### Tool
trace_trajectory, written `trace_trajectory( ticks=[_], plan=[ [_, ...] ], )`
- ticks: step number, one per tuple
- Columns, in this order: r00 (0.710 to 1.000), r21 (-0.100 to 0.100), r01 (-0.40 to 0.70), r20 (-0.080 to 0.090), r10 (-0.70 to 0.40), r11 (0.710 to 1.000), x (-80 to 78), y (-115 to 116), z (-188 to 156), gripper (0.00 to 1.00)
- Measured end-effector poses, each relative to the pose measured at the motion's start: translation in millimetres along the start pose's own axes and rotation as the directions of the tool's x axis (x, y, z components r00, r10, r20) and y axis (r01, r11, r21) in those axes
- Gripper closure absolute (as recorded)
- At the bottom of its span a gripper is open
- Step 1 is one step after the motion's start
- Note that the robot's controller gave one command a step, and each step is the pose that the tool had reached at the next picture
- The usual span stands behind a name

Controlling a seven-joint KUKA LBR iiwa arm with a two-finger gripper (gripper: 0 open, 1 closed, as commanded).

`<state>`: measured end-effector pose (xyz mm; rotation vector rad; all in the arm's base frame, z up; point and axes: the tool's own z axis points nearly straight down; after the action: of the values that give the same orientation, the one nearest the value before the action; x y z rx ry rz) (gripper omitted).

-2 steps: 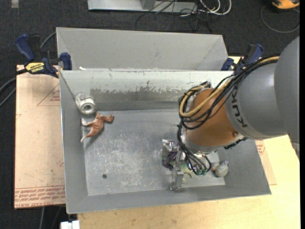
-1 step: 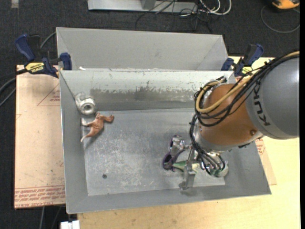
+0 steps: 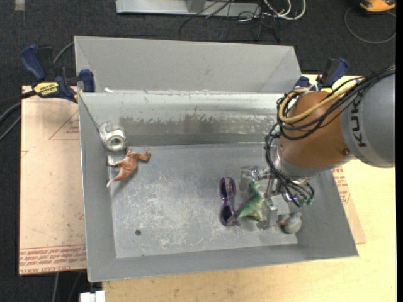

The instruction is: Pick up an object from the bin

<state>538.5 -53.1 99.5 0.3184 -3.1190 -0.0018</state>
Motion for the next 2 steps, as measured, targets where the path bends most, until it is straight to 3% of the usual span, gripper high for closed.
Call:
trace_trajectory(
  ticks=[1, 2],
  plan=[
    [0.995, 0.000, 0.096, 0.011, -0.096, 0.995, -1.9, 31.8, 29.7, 0.00],
    [0.999, -0.001, 0.033, 0.003, -0.033, 0.999, -27.9, 30.8, 29.3, 1.00]
  ],
)
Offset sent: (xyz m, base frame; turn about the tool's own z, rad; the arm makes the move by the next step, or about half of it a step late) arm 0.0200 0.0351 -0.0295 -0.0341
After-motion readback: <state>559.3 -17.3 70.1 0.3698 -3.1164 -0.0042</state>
